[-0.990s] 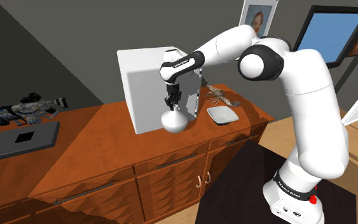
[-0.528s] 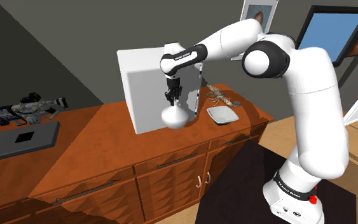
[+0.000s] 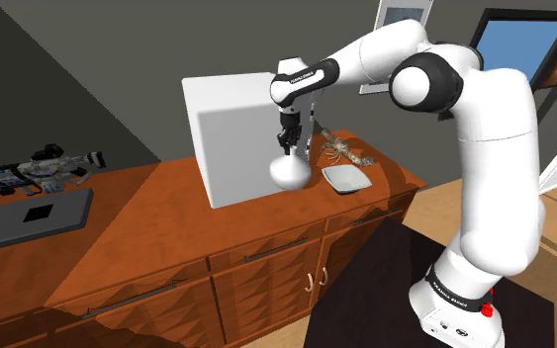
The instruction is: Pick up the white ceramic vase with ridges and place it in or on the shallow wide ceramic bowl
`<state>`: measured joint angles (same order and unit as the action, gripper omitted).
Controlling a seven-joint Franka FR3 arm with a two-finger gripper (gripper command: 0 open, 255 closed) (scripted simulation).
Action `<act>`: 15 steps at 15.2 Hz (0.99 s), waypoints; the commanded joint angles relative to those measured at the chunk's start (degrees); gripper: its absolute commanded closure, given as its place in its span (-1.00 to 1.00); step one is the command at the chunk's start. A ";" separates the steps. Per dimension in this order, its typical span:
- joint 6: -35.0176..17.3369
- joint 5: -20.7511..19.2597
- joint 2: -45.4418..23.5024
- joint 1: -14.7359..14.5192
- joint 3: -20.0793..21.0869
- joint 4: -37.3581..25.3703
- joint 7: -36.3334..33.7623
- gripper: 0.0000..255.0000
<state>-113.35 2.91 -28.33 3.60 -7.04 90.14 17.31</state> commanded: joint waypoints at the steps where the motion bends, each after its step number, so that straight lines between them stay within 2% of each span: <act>1: 0.51 0.07 0.52 1.74 -0.67 -0.04 2.44 1.00; 8: 2.26 0.31 1.42 7.52 -2.96 -0.91 10.37 1.00; 15: 5.32 0.92 -0.21 13.63 -5.11 -5.65 18.34 1.00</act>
<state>-108.73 3.67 -27.97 16.20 -11.84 85.82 34.33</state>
